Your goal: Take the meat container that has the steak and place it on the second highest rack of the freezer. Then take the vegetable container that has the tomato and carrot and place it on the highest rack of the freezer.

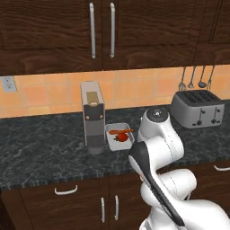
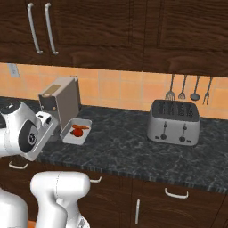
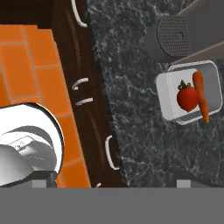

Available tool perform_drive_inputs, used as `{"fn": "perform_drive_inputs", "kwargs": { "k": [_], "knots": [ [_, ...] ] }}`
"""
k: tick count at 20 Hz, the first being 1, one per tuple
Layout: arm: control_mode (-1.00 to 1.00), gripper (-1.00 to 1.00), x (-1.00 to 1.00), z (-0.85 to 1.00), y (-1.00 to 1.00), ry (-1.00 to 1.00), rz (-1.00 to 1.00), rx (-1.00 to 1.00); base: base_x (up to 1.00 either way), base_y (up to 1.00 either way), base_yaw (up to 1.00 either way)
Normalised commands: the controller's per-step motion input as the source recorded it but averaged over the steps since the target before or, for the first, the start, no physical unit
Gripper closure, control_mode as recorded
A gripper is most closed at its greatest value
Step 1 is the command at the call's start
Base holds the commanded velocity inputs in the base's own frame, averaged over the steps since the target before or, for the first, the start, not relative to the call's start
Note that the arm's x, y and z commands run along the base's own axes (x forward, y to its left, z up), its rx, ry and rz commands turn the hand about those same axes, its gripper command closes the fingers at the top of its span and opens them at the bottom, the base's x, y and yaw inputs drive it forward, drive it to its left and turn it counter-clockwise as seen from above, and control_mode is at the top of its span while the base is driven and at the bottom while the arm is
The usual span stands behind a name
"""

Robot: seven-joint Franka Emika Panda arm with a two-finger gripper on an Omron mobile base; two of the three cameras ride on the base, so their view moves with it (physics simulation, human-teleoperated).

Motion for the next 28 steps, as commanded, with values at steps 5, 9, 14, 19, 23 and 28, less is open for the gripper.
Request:
{"fn": "perform_drive_inputs", "kwargs": {
  "k": [5, 9, 14, 19, 23, 28],
  "knots": [
    [-1.00, -1.00, 0.42, -0.18, 0.00, 0.00, -0.13, 0.00, 0.00, 0.00, 0.00],
    [-1.00, -1.00, 0.39, -0.35, 0.00, 0.00, 0.00, 0.00, 0.00, 0.00, 0.00],
    [-1.00, -1.00, 0.42, -0.25, 0.00, 0.00, 0.00, 0.00, 0.00, 0.00, 0.00],
    [-1.00, -1.00, 0.44, -0.24, 0.00, 0.00, 0.00, 0.00, 0.00, 0.00, 0.00],
    [-1.00, -1.00, 0.42, -0.24, 0.00, 0.00, 0.00, 0.00, 0.00, 0.00, 0.00],
    [-1.00, -1.00, 0.46, -0.23, 0.00, 0.00, 0.00, 0.00, 0.00, 0.00, 0.00]
  ]
}}
